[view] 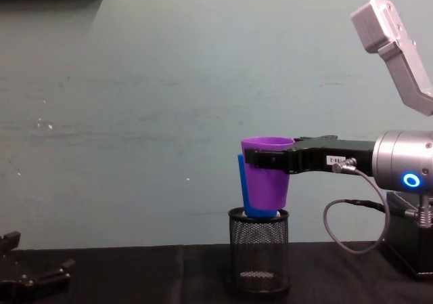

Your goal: Pick up one cup with a gripper and tap it against the other cup.

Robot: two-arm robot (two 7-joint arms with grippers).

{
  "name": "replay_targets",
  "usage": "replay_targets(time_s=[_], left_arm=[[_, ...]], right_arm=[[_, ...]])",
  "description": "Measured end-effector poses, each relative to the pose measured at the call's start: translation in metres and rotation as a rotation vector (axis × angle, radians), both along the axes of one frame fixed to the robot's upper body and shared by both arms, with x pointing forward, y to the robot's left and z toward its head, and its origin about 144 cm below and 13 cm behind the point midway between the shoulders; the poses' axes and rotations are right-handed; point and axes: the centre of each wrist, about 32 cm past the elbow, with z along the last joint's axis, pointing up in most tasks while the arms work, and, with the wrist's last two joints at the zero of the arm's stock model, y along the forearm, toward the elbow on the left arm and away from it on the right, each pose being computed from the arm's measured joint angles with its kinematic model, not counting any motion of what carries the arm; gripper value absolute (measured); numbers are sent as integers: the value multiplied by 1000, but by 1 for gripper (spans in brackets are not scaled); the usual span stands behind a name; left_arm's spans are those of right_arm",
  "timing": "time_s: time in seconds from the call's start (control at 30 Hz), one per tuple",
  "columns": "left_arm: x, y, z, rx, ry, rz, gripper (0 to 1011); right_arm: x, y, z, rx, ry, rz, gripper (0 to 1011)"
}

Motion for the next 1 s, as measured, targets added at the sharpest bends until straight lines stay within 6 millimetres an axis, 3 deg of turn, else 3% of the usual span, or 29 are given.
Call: replay_targets(time_s=[1.0], left_arm=[[0, 0, 0, 0, 0, 0, 1000]], right_arm=[[0, 0, 0, 0, 0, 0, 734]])
